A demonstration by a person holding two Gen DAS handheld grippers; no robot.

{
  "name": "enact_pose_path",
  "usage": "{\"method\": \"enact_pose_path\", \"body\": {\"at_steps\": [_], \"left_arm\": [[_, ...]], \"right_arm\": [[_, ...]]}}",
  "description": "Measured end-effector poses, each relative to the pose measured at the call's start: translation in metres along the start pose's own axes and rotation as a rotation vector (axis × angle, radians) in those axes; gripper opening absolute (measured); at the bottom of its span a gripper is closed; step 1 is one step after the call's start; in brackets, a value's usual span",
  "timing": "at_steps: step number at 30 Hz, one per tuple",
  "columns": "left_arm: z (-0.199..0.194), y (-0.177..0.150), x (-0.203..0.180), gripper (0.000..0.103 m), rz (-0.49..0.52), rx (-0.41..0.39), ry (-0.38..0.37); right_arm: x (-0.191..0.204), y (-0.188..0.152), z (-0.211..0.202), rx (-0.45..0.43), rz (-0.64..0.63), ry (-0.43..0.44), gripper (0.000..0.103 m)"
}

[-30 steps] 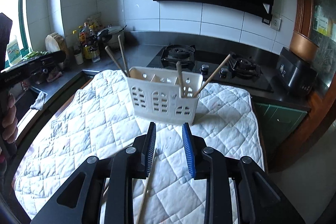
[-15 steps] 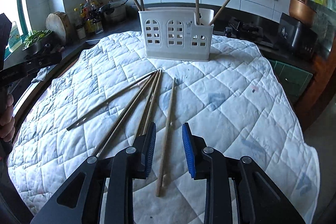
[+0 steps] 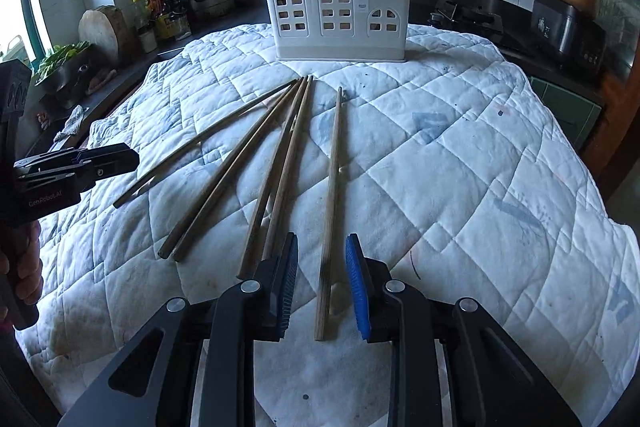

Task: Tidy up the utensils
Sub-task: 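Move both tools back to the chopsticks lying on the cloth, then close the left tool on a chopstick and lift while the right tool grasps another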

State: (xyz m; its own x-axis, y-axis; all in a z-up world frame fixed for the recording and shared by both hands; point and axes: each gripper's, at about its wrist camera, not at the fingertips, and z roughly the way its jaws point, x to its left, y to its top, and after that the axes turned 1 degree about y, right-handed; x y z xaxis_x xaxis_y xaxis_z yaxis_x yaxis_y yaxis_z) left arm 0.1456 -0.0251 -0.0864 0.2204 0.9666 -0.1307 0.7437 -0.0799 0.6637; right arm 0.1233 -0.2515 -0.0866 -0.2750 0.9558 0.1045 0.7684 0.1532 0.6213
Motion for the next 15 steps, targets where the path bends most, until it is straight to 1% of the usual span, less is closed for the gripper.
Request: {"method": "enact_pose_path", "body": {"at_steps": [8, 15], "left_arm": [[0.011, -0.006, 0.001, 0.029, -0.023, 0.017, -0.009], [0.019, -0.007, -0.003, 0.027, -0.006, 0.033, 0.003]], "right_arm": [[-0.001, -0.001, 0.008, 0.018, 0.008, -0.011, 0.018], [0.0, -0.001, 0.012, 0.027, 0.006, -0.025, 0.015]]}}
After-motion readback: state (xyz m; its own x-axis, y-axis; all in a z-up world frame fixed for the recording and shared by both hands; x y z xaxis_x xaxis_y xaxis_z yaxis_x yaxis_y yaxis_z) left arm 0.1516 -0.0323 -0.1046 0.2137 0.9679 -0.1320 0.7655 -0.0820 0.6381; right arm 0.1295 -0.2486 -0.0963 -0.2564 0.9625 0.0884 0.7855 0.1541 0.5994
